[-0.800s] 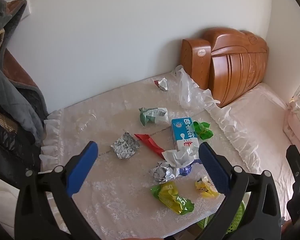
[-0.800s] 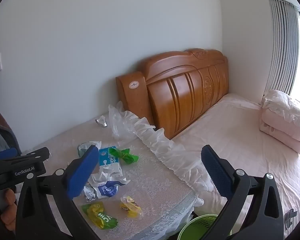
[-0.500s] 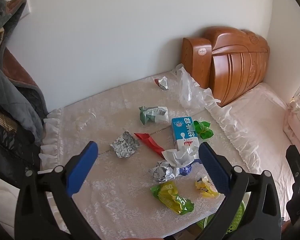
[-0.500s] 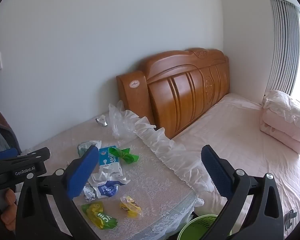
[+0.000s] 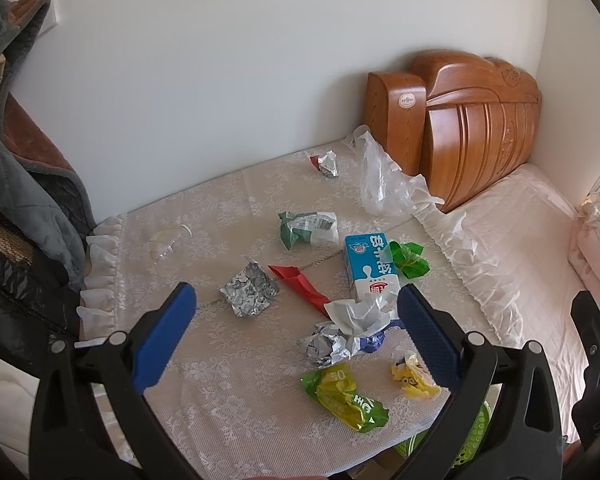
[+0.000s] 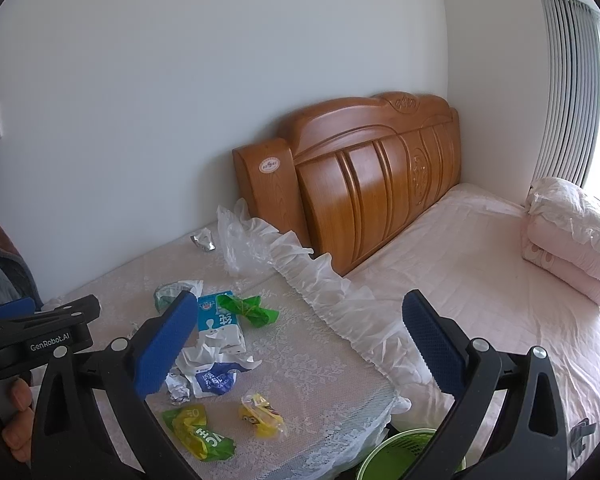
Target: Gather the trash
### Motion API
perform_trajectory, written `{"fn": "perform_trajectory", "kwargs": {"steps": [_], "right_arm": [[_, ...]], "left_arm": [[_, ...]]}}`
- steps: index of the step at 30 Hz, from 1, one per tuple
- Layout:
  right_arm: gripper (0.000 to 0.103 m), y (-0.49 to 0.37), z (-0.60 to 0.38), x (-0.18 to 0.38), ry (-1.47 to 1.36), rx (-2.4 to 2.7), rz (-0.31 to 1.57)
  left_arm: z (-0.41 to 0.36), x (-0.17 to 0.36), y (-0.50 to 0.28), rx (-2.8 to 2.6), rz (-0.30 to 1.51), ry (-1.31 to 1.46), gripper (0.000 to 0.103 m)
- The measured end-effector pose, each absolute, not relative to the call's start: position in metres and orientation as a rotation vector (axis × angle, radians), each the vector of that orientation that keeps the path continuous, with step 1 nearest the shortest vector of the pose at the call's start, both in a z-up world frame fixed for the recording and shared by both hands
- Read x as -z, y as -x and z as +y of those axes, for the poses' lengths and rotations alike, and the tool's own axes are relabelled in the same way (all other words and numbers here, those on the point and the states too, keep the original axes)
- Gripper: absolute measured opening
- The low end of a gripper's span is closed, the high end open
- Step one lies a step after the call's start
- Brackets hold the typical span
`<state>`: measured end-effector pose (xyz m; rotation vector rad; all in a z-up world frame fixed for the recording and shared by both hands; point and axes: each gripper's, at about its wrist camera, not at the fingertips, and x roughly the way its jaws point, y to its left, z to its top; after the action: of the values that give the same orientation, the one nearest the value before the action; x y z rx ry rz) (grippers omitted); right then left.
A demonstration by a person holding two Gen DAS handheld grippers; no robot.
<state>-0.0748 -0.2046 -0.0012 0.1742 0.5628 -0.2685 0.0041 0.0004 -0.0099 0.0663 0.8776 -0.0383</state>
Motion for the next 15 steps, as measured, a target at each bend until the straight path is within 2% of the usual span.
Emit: {"fn": "perform_trajectory", "kwargs": {"steps": [15], "right_arm": [[0.101, 0.0707, -0.2048, 0.0028, -0.18, 0.272, 0.565]], "left_arm": [[0.0018, 0.0165, -0.0049, 0.033, 0.884, -0.065, 0.097]]}}
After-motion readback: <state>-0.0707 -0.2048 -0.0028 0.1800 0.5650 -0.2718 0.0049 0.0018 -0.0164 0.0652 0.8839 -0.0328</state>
